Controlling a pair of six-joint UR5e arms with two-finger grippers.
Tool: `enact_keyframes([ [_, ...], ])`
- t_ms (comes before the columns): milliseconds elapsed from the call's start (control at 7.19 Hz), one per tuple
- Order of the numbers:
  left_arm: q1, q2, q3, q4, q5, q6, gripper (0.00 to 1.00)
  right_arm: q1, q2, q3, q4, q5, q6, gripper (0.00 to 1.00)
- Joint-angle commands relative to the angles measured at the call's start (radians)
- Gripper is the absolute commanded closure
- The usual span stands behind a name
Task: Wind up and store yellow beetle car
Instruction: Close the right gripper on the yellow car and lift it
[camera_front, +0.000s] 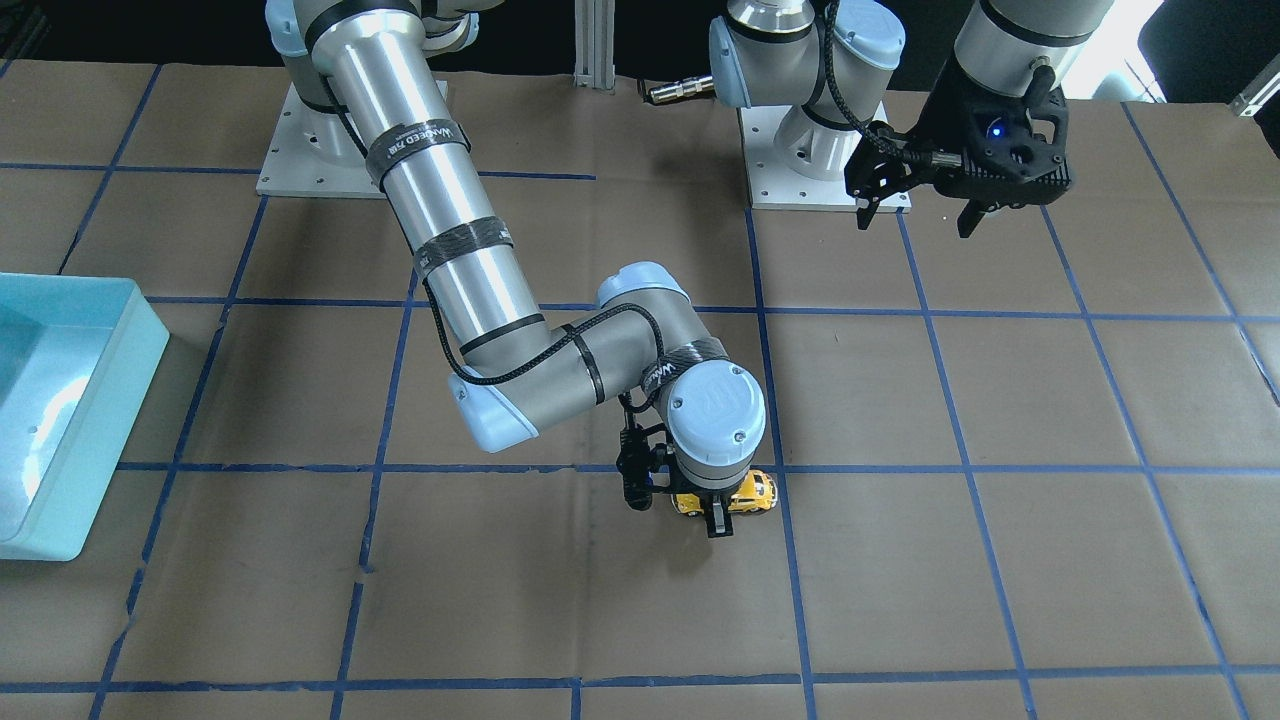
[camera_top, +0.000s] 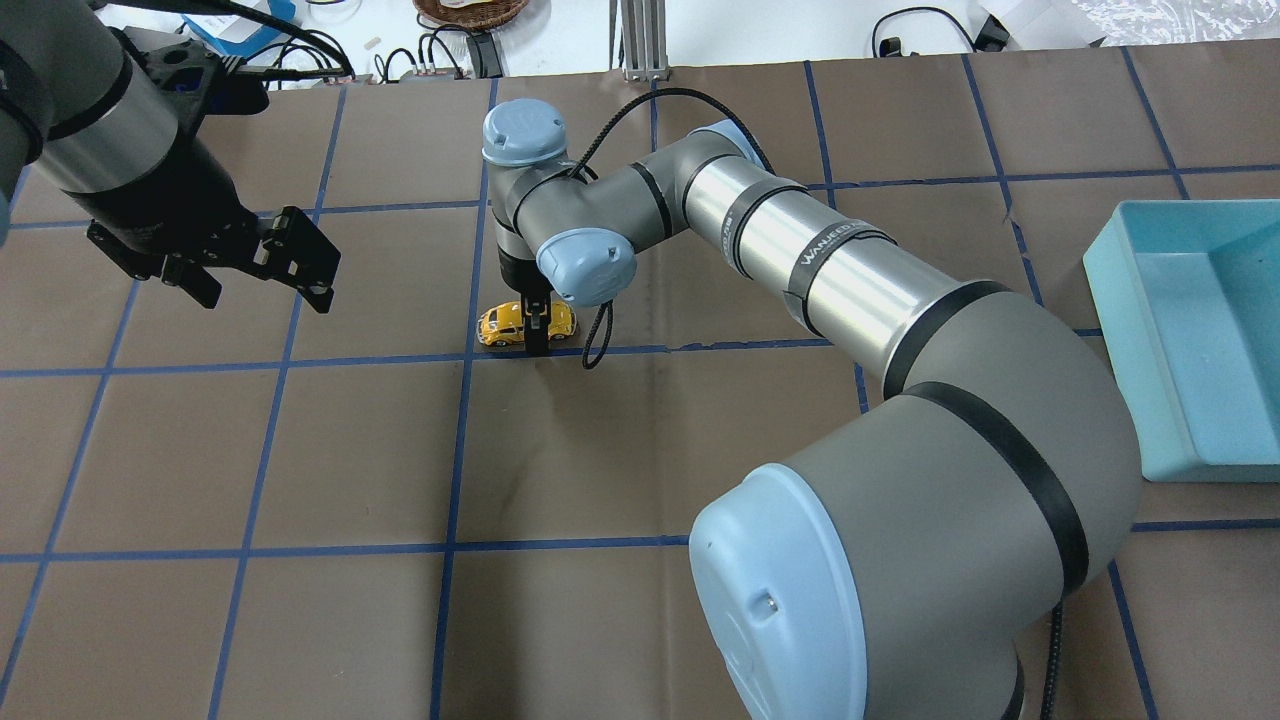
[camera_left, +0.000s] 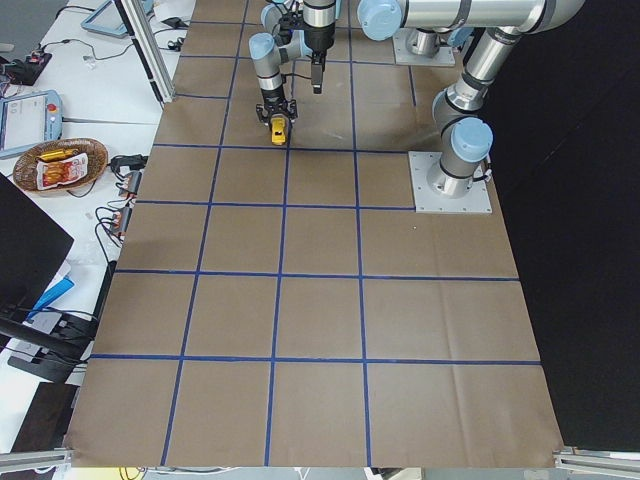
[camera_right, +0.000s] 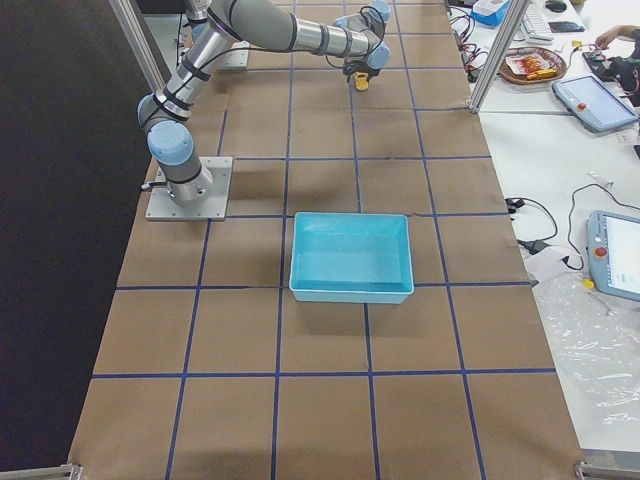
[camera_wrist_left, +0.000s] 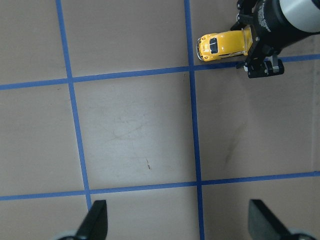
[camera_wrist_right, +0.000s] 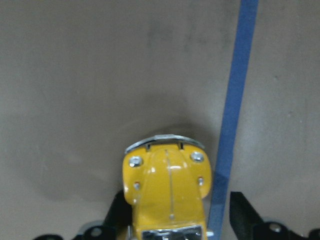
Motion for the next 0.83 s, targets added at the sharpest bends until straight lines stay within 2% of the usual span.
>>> enact_keyframes([
  [0,0.000,0.000,0.000,0.000,0.000,-0.001,0.00,0.000,-0.001,0.000,-0.003,0.002,0.000,0.74],
  [139,0.000,0.000,0.000,0.000,0.000,-0.001,0.00,0.000,-0.004,-0.001,-0.009,0.002,-0.003,0.83],
  [278,0.000,0.000,0.000,0.000,0.000,-0.001,0.00,0.000,-0.022,-0.001,-0.007,-0.001,-0.018,0.86],
  [695,0.000,0.000,0.000,0.000,0.000,-0.001,0.00,-0.023,-0.117,0.022,0.012,-0.015,-0.240,0.89],
])
